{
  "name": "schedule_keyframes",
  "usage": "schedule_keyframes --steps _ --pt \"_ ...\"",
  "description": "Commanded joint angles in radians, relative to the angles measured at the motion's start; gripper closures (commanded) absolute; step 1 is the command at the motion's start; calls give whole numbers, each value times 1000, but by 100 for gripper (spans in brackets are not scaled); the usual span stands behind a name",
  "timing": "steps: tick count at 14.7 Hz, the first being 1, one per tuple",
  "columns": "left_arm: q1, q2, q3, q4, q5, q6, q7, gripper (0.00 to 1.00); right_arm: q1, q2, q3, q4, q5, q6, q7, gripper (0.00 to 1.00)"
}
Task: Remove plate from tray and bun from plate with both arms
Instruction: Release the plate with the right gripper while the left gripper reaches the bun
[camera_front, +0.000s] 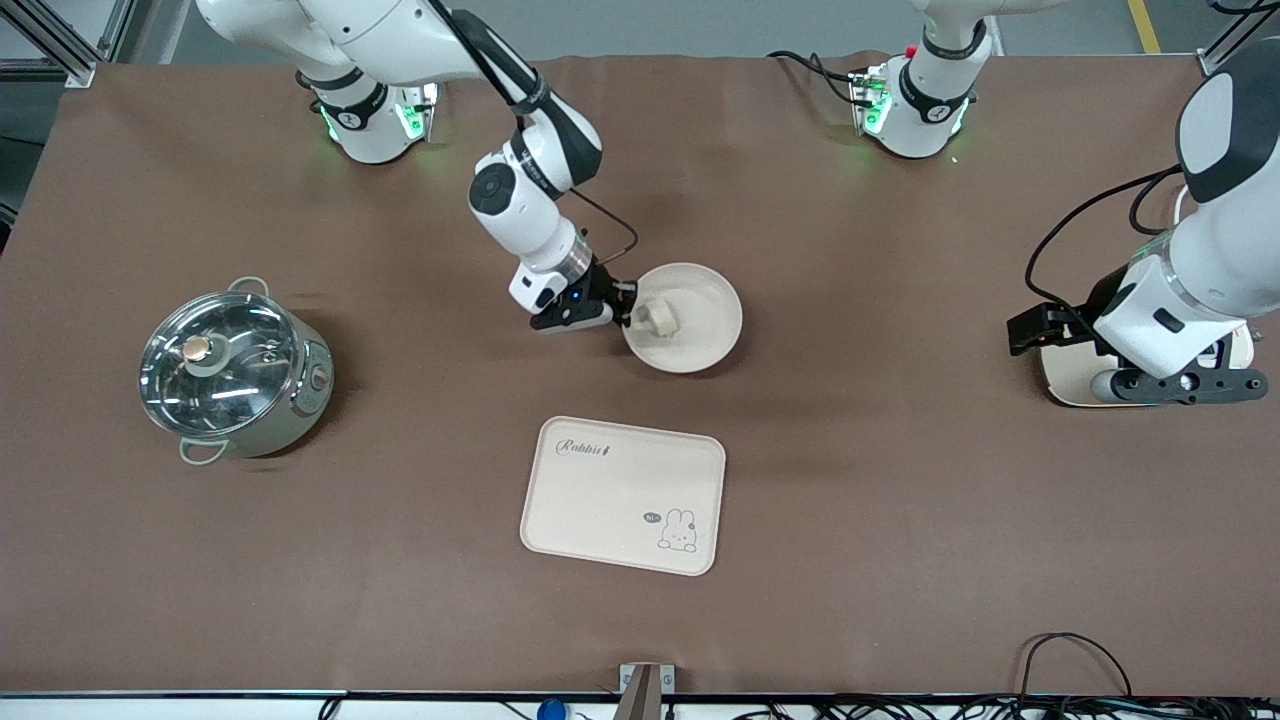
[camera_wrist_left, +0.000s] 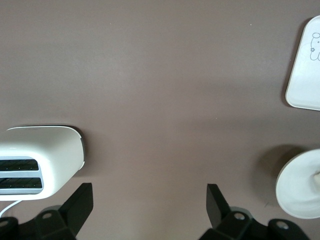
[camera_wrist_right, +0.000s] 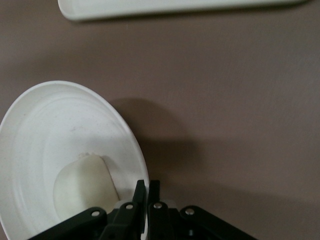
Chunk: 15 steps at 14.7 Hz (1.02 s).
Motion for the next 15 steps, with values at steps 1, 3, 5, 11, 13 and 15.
schedule_keyframes --steps 1,3,5,11,13,15 --pt "-4 7 -2 14 7 1 -2 0 0 8 -1 -9 31 4 4 90" --pt "-7 7 -6 14 4 1 -5 0 -8 25 -1 15 32 -8 28 63" --pt "-17 16 -19 15 -14 1 -13 0 -12 25 -9 43 31 -46 68 42" --pt "-193 66 -40 -8 -60 0 -247 0 -97 16 -243 440 -110 -660 -40 0" --pt "-288 108 -40 -14 -59 26 -390 0 -133 11 -307 512 -217 -708 -161 0" --pt "-370 134 -39 -23 -47 62 -514 0 -216 -28 -347 534 -294 -801 -324 0"
